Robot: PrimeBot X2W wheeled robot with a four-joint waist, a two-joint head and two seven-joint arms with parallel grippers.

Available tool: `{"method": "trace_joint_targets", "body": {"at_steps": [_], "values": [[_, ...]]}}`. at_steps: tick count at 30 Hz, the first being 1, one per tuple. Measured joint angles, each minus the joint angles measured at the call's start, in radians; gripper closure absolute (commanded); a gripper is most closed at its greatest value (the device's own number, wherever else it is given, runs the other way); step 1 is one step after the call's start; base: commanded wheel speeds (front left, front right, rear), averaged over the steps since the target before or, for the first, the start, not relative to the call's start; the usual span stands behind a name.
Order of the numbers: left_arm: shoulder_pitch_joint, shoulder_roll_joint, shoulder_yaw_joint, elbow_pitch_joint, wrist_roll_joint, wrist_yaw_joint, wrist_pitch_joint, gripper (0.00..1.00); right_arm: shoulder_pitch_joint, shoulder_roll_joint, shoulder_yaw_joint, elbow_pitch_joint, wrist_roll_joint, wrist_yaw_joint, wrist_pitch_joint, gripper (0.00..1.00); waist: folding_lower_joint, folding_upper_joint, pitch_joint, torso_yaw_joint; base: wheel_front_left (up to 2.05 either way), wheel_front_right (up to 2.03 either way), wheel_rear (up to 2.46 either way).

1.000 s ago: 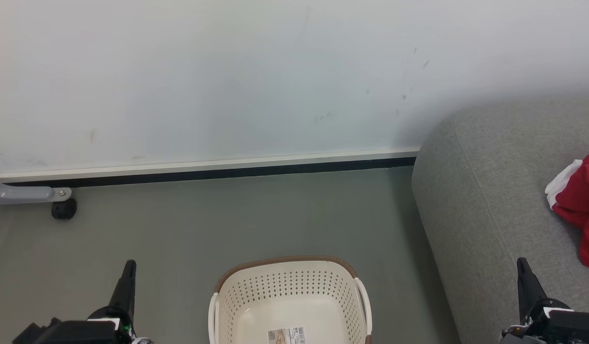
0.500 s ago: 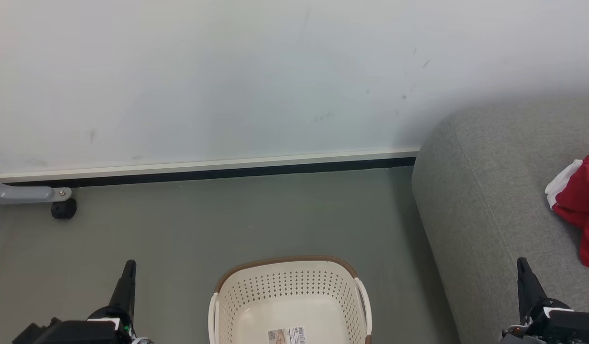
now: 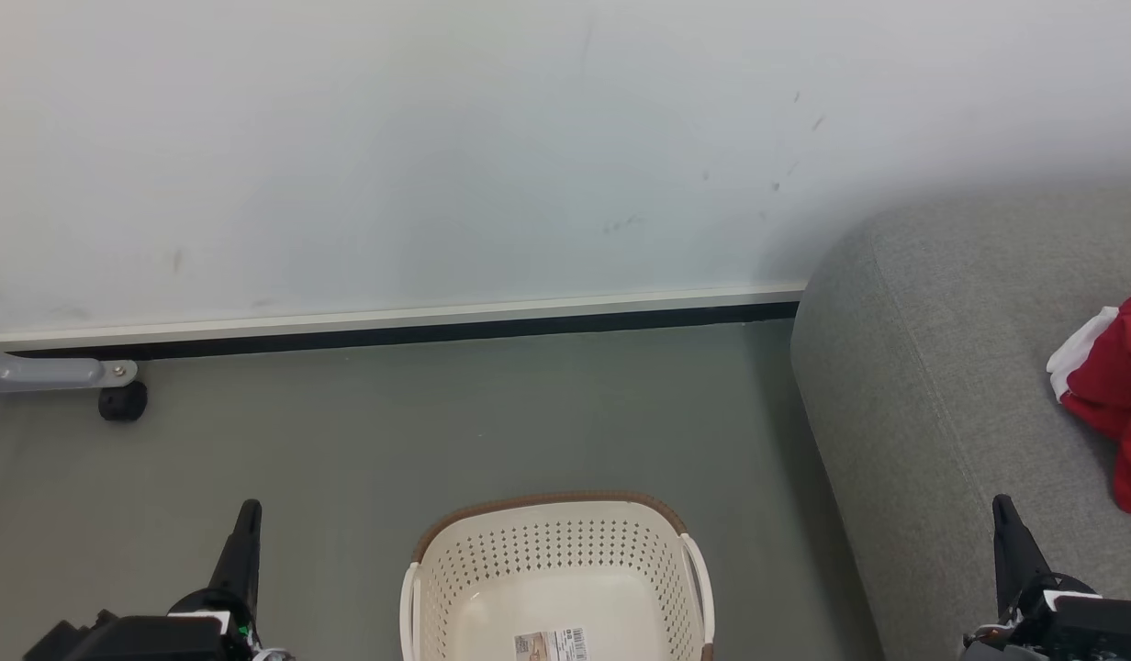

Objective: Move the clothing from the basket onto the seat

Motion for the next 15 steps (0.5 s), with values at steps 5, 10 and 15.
{"method": "trace_joint_targets", "body": {"at_steps": [5, 10, 15], "values": [[0.0, 0.0, 0.0, 0.0, 0.0, 0.0, 0.0, 1.0, 0.0, 0.0, 0.0, 0.0, 0.0, 0.0, 0.0, 1.0, 0.0, 0.0, 0.0, 0.0, 0.0, 0.0, 0.0], [0.0, 0.0, 0.0, 0.0, 0.0, 0.0, 0.0, 1.0, 0.0, 0.0, 0.0, 0.0, 0.0, 0.0, 0.0, 1.0, 0.0, 0.0, 0.0, 0.0, 0.0, 0.0, 0.0], [0.0, 0.0, 0.0, 0.0, 0.0, 0.0, 0.0, 1.0, 0.0, 0.0, 0.0, 0.0, 0.0, 0.0, 0.0, 1.0, 0.0, 0.0, 0.0, 0.0, 0.0, 0.0, 0.0]]}}
